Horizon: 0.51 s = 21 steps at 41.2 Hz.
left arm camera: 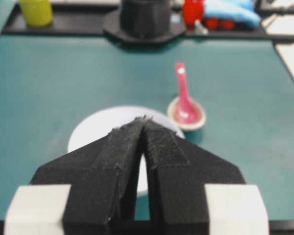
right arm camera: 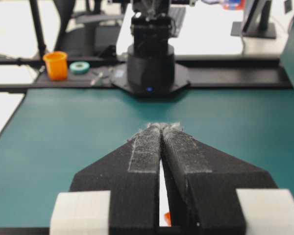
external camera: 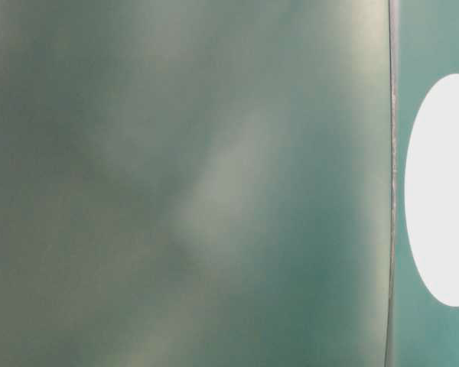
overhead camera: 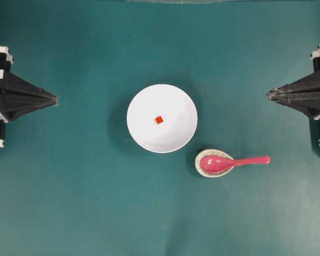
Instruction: Grip the spoon and scoop the red block from the bowl with right arm.
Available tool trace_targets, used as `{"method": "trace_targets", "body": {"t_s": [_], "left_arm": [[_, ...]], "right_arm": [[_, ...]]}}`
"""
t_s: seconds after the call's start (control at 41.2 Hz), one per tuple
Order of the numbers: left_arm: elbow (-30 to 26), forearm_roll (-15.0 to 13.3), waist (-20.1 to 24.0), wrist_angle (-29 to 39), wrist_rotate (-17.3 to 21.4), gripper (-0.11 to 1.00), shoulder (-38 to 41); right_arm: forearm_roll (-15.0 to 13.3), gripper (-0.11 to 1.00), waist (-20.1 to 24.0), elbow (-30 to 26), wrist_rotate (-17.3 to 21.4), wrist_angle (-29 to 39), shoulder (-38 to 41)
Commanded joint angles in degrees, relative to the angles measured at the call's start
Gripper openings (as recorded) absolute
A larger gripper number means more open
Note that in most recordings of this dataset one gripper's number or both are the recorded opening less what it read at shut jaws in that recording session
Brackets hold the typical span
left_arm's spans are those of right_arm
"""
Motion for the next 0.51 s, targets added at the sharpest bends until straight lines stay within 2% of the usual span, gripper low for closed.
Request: {"method": "trace_targets", "body": {"t_s": [0.0, 0.267, 0.364, 0.485], "left_arm": [[-1.49, 0.09, -0.09, 0.53, -0.18, 0.0, 0.26], [-1.49, 0.09, -0.09, 1.14, -0.62, 0.0, 0.26], [-1.49, 0.09, 0.0, 1.14, -0.62, 0.0, 0.26], [-1.49, 0.09, -0.09, 1.14, -0.62, 0.0, 0.26]], "right_arm": [[0.35, 0.0, -0.09, -1.76, 0.35, -0.18, 0.44], [0.44, 0.01, -0.09, -1.76, 0.88, 1.93, 0.44], [0.62, 0.1, -0.09, -1.76, 0.97, 2.37, 0.44], [1.23, 0.27, -0.09, -1.76, 1.49, 2.9, 0.44]]}}
